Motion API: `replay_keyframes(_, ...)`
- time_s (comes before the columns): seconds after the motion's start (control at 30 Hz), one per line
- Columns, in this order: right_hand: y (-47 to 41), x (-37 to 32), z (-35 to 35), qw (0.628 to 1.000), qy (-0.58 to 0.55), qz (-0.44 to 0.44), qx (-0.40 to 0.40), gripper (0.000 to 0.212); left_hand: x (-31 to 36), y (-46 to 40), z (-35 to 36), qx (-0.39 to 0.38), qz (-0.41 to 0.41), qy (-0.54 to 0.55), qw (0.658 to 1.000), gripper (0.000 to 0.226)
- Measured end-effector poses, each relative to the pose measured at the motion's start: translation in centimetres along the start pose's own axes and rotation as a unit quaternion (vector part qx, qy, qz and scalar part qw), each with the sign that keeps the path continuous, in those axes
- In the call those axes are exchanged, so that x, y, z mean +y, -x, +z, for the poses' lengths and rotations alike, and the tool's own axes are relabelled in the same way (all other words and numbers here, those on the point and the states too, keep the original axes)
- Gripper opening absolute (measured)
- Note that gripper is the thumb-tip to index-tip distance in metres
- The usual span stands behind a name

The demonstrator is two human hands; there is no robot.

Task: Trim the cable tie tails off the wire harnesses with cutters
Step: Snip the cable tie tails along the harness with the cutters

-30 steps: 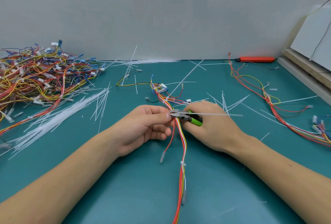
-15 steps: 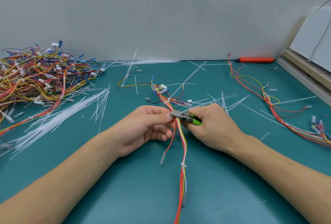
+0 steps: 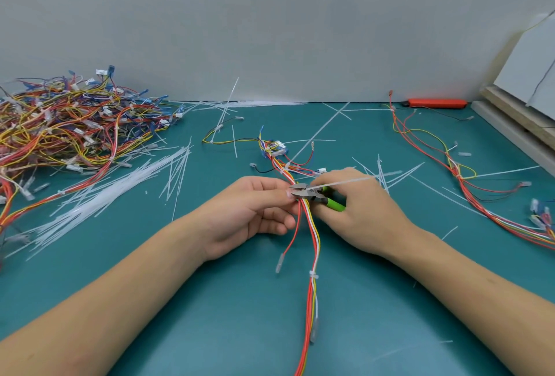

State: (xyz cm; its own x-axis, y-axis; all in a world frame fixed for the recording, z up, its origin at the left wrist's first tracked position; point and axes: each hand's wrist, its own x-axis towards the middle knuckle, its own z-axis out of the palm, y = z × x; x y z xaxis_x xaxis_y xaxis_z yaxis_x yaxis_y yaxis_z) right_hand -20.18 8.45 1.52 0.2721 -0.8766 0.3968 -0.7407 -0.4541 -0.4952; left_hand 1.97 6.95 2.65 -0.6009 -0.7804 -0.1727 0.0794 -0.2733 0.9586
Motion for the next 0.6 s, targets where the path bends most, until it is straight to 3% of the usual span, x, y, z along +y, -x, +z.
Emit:
replay_keyframes(0.47,0.05,-0.05,0.07,1.000,0.010,-0.008,-0.002,0.035,-0.08,-0.09,-0.14,0.000,0.003,0.003,1.000,0.011)
replay_keyframes(0.6,0.19,0.29,0.17,0.999,0.027,0.030,-0.022,0.041,0.02,-0.01,-0.08,-0.010,0.008,-0.003,1.000,0.011)
